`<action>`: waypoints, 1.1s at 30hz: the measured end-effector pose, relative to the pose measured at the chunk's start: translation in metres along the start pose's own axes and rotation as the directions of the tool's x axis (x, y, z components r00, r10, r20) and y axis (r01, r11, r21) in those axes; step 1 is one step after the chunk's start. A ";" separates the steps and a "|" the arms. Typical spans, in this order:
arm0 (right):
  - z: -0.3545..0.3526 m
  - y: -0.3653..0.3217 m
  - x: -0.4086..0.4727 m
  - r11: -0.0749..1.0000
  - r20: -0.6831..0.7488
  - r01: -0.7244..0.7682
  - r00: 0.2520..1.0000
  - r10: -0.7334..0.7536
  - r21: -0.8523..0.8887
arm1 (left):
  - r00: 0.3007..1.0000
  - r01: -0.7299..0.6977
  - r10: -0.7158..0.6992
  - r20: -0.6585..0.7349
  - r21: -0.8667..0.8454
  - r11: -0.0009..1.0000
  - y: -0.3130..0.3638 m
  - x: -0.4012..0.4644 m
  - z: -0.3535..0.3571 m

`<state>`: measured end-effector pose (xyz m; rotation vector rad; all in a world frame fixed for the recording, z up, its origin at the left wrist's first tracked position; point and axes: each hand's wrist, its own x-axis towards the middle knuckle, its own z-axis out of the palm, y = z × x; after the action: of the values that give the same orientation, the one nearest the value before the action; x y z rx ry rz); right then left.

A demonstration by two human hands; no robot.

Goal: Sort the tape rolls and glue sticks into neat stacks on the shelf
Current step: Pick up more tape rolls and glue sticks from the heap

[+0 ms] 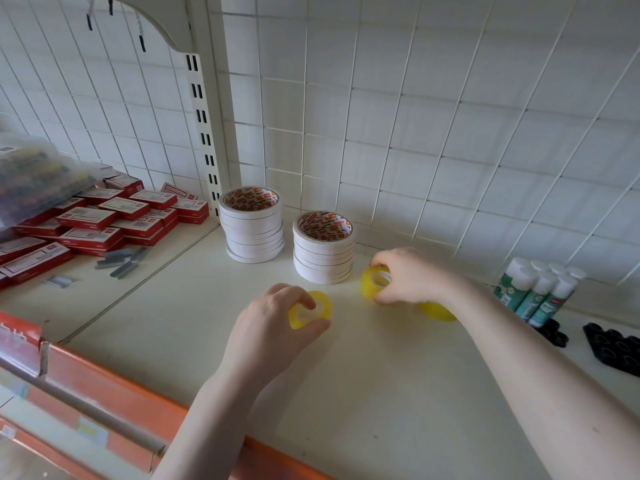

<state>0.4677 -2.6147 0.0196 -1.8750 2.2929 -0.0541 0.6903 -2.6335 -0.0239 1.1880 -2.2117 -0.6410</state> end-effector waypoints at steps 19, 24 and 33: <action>-0.027 0.049 -0.082 0.978 -0.492 -0.142 0.869 0.050 -0.152 | 0.970 -0.244 0.244 -0.009 0.035 0.969 0.060 0.027 0.011; -0.028 0.063 -0.108 0.973 -0.520 -0.181 0.850 0.082 -0.142 | 0.965 -0.262 0.261 0.028 0.068 0.963 0.073 0.046 0.038; -0.024 0.078 -0.139 0.976 -0.538 -0.210 0.831 0.145 -0.061 | 0.983 -0.180 0.184 -0.023 0.125 0.976 0.074 0.056 0.065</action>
<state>0.4146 -2.4654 0.0478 -1.8649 2.8836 -0.4839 0.5772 -2.6350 -0.0120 1.0306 -2.3248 -0.4128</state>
